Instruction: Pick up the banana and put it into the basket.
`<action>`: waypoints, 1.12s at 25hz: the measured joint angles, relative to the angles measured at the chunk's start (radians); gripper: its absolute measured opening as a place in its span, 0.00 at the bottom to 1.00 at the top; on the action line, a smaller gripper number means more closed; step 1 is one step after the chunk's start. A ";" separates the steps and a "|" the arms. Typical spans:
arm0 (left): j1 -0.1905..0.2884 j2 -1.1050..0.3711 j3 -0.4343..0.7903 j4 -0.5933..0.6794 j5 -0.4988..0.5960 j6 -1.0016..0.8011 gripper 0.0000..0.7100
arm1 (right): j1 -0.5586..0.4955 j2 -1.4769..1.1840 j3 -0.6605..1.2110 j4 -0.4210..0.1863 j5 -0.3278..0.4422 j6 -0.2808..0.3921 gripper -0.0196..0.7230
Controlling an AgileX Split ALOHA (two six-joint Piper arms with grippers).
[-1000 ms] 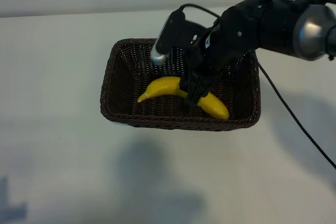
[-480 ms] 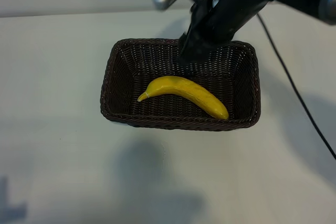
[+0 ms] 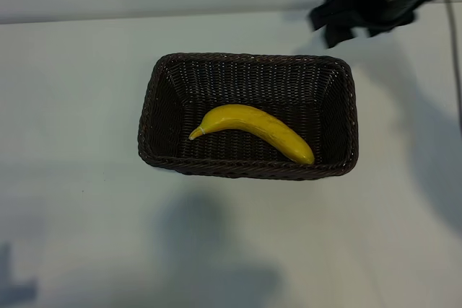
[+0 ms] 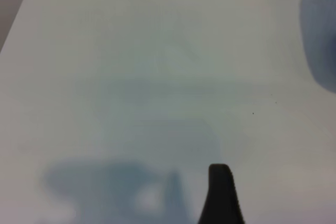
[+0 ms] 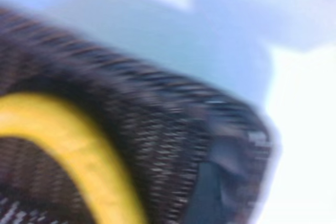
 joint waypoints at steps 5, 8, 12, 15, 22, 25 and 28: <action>0.000 0.000 0.000 0.000 0.000 0.000 0.77 | -0.142 0.015 0.000 0.000 0.097 0.033 0.84; 0.000 0.000 0.000 0.000 0.000 0.000 0.77 | -0.215 0.033 0.000 0.000 0.138 0.027 0.83; 0.000 0.000 0.000 0.000 0.000 0.000 0.77 | -0.302 0.039 0.000 0.000 0.152 0.019 0.82; 0.000 0.000 0.000 0.000 0.000 0.000 0.77 | -0.358 0.039 0.000 0.000 0.172 -0.005 0.82; 0.000 0.000 0.000 0.003 0.000 0.000 0.77 | -0.399 0.039 0.000 -0.020 0.269 -0.092 0.82; 0.000 0.000 0.000 0.004 0.000 0.000 0.77 | -0.398 0.039 0.000 -0.039 0.270 -0.098 0.82; 0.000 0.000 0.000 0.004 0.000 0.000 0.77 | -0.398 0.020 0.000 -0.049 0.271 -0.096 0.82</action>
